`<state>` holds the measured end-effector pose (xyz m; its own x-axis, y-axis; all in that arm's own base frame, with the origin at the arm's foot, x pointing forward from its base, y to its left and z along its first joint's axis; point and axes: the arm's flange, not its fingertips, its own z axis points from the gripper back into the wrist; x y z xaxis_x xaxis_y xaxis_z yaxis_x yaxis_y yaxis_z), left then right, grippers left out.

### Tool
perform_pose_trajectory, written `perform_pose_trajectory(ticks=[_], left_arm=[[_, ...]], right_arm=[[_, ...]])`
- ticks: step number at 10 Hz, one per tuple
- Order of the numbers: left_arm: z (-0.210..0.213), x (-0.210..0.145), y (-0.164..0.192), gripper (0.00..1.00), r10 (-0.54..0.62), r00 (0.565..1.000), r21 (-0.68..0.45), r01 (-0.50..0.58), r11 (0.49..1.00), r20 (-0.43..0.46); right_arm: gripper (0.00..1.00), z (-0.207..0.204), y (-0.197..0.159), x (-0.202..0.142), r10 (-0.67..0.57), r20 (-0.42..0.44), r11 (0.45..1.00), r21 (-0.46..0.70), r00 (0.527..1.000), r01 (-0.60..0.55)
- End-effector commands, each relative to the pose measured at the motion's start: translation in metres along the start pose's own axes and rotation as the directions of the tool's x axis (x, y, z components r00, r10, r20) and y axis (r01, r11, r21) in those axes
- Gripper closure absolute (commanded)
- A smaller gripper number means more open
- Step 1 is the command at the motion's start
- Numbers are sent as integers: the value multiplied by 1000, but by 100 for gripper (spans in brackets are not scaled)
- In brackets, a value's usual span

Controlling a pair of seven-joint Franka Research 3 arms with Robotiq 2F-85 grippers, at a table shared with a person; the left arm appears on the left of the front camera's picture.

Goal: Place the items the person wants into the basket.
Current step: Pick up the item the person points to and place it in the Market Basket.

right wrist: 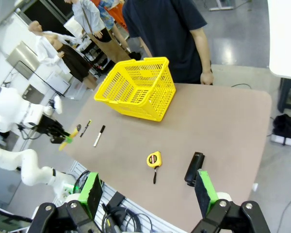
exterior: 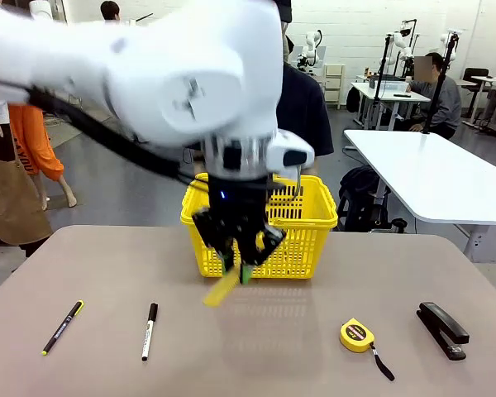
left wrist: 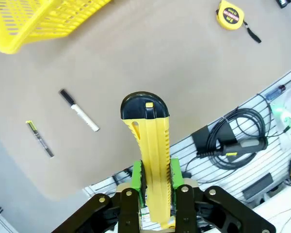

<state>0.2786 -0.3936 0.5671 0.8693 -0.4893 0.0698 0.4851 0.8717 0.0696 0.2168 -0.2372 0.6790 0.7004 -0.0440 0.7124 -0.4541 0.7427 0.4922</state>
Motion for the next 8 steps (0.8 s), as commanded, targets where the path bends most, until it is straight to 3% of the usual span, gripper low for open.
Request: perform_pose_trajectory(ticks=[1,3,5,8], left_arm=[[22,45,24,79,-95,995,14,95,995,36],[42,106,61,79,-133,987,-30,136,990,94],[35,157,92,79,-145,982,-64,154,986,121],[18,217,132,79,-85,990,-33,89,995,115]], right_arm=[[0,-1,1,1,3,8,1000,15,1000,-3],[0,-1,1,1,3,8,1000,15,1000,-3],[0,-1,1,1,3,8,1000,15,1000,-3],[0,-1,1,1,3,8,1000,15,1000,-3]])
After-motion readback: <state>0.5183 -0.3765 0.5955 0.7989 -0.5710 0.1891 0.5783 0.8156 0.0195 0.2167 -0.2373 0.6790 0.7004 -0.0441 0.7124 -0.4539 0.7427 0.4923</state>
